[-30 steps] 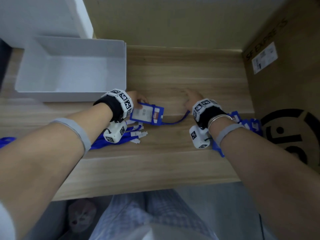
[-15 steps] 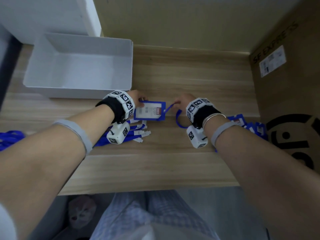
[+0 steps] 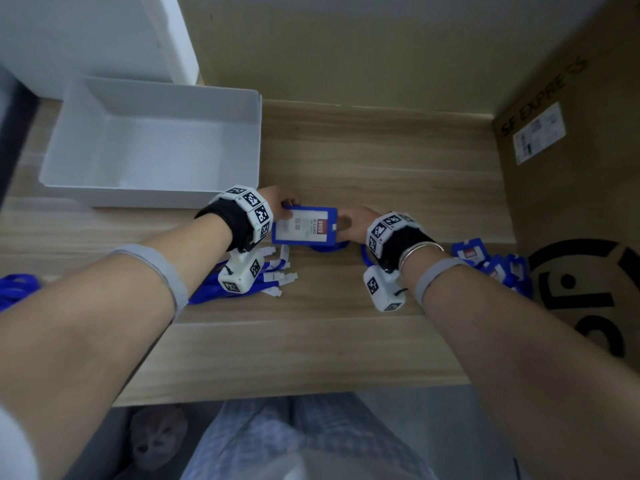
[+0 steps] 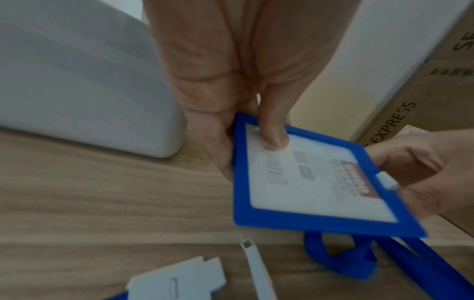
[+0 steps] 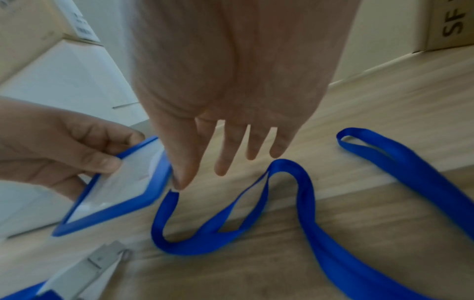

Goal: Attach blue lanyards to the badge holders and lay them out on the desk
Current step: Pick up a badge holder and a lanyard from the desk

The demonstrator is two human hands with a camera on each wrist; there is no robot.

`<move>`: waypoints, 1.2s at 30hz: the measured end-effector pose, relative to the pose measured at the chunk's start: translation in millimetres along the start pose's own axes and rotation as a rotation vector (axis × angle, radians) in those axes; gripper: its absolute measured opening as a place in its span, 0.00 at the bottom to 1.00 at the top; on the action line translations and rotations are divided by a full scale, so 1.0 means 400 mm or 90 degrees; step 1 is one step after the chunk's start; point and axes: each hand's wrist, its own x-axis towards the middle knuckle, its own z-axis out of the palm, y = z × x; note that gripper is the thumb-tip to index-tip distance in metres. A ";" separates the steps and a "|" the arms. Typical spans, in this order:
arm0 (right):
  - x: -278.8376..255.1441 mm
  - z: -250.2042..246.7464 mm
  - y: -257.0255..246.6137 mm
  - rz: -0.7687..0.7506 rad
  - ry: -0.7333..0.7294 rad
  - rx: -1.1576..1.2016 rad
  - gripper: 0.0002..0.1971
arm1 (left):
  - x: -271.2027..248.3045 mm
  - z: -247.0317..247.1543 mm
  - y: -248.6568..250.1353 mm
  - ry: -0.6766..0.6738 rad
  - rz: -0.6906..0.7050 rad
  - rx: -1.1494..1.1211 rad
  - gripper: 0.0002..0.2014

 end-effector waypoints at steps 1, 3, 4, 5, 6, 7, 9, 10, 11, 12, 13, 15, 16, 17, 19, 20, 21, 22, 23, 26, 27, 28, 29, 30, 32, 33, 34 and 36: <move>0.002 -0.006 0.002 0.008 0.001 -0.005 0.23 | 0.001 -0.001 0.000 -0.002 0.000 -0.002 0.19; 0.002 -0.020 0.009 0.012 0.001 -0.008 0.20 | 0.006 -0.004 -0.001 -0.010 0.000 -0.005 0.19; -0.001 -0.026 0.013 0.010 -0.006 -0.004 0.19 | 0.008 -0.005 -0.002 -0.013 0.001 -0.003 0.19; -0.001 -0.029 0.016 0.011 -0.012 -0.001 0.19 | 0.010 -0.005 -0.002 -0.017 0.001 -0.003 0.19; -0.003 -0.033 0.018 0.011 -0.015 -0.003 0.18 | 0.014 -0.007 -0.003 -0.020 0.001 -0.004 0.19; 0.001 -0.034 0.023 0.012 -0.012 0.000 0.17 | 0.019 -0.008 -0.003 -0.022 0.001 -0.004 0.19; 0.008 -0.032 0.030 0.012 -0.002 0.019 0.14 | 0.028 -0.010 -0.001 -0.020 0.001 -0.003 0.19; 0.008 -0.029 0.031 0.014 -0.005 0.038 0.12 | 0.032 -0.009 0.001 -0.020 0.000 -0.005 0.19; 0.010 -0.027 0.031 0.012 -0.011 0.069 0.12 | 0.038 -0.009 0.004 -0.022 0.001 -0.005 0.19; 0.007 -0.026 0.029 0.010 -0.021 0.093 0.13 | 0.043 -0.008 0.006 -0.028 0.001 -0.001 0.19; 0.008 -0.027 0.029 0.009 -0.027 0.110 0.15 | 0.048 -0.007 0.008 -0.033 -0.001 0.009 0.20; 0.013 -0.033 0.036 0.017 -0.025 0.076 0.13 | 0.058 -0.004 0.008 -0.042 -0.009 0.027 0.20; 0.013 -0.035 0.040 0.022 -0.019 0.051 0.11 | 0.063 -0.002 0.007 -0.048 -0.010 0.030 0.20; 0.016 -0.036 0.046 0.029 -0.015 0.052 0.10 | 0.069 0.002 0.007 -0.057 -0.010 0.031 0.20; 0.022 -0.035 0.053 0.037 -0.005 0.112 0.07 | 0.078 0.009 0.007 -0.072 0.000 0.028 0.21; 0.022 -0.036 0.051 0.033 0.001 0.133 0.06 | 0.081 0.013 0.009 -0.077 0.012 0.021 0.21; 0.023 -0.036 0.048 0.025 0.006 0.142 0.05 | 0.084 0.016 0.013 -0.083 0.027 0.011 0.21; 0.022 -0.038 0.043 0.019 0.008 0.139 0.04 | 0.086 0.019 0.018 -0.088 0.043 0.005 0.22; 0.023 -0.041 0.039 0.012 0.009 0.133 0.04 | 0.090 0.023 0.025 -0.088 0.059 0.005 0.22; 0.029 -0.047 0.025 0.001 0.010 0.120 0.04 | 0.104 0.029 0.046 -0.081 0.088 0.015 0.23; 0.033 -0.049 0.023 0.005 0.011 0.115 0.04 | 0.110 0.029 0.053 -0.083 0.099 0.007 0.21; 0.035 -0.050 0.021 0.008 0.013 0.112 0.04 | 0.115 0.029 0.059 -0.085 0.109 -0.002 0.18; 0.037 -0.051 0.019 0.008 0.016 0.116 0.04 | 0.119 0.029 0.065 -0.086 0.117 -0.006 0.17; 0.040 -0.053 0.019 0.007 0.017 0.122 0.04 | 0.121 0.029 0.070 -0.087 0.122 -0.003 0.16; 0.046 -0.056 0.019 0.007 0.014 0.131 0.03 | 0.125 0.029 0.077 -0.089 0.129 0.012 0.15; 0.048 -0.057 0.020 0.008 0.015 0.137 0.04 | 0.129 0.030 0.079 -0.089 0.133 0.018 0.15; 0.051 -0.058 0.021 0.010 0.018 0.144 0.04 | 0.133 0.032 0.081 -0.090 0.138 0.024 0.15; 0.052 -0.063 0.023 0.012 0.022 0.134 0.04 | 0.138 0.035 0.082 -0.089 0.144 0.027 0.14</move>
